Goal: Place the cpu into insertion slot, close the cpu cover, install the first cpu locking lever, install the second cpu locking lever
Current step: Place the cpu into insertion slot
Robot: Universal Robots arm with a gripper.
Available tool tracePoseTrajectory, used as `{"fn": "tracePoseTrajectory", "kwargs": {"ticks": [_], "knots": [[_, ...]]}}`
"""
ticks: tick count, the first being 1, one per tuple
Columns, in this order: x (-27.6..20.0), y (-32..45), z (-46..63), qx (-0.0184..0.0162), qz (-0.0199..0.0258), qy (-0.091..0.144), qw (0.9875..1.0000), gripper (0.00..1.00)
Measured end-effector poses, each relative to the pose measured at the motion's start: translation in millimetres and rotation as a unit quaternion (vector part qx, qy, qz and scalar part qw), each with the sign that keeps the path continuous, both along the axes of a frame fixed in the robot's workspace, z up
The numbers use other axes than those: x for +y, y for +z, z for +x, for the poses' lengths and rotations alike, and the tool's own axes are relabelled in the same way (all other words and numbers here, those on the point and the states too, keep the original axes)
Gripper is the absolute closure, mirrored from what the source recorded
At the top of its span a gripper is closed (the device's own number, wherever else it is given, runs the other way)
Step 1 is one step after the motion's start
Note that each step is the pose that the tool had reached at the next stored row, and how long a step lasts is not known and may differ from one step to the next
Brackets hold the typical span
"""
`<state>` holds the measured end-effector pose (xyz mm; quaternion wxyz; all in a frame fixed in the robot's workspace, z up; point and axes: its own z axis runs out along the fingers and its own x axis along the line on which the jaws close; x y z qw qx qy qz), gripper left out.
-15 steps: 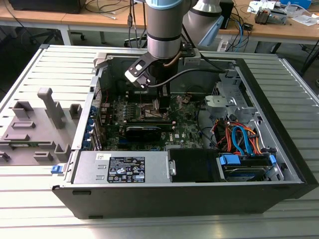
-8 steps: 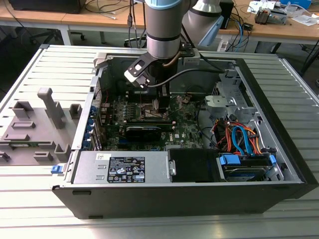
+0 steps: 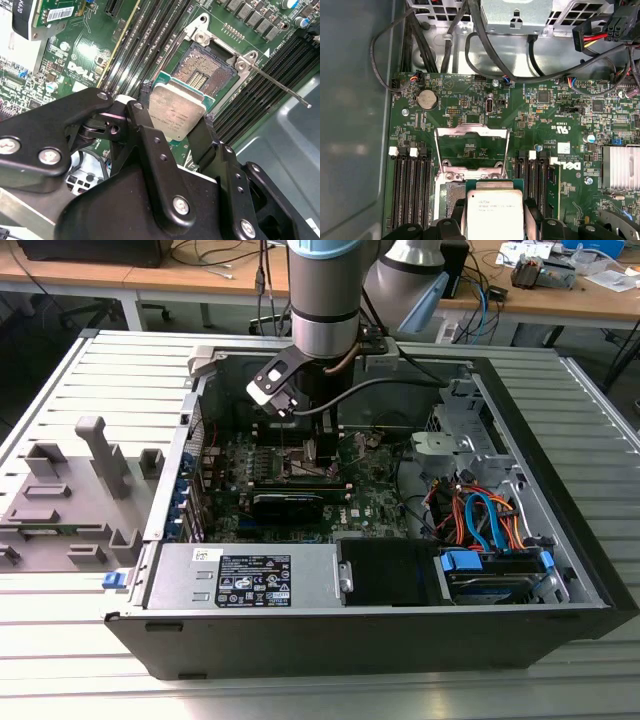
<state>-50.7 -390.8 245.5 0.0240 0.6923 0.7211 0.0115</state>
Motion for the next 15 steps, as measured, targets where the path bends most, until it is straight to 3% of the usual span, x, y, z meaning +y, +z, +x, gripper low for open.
{"fn": "tracePoseTrajectory", "kwargs": {"ticks": [15], "knots": [[0.0,-0.4,-3.6,0.0,0.0,0.0,1.0,0.45]]}}
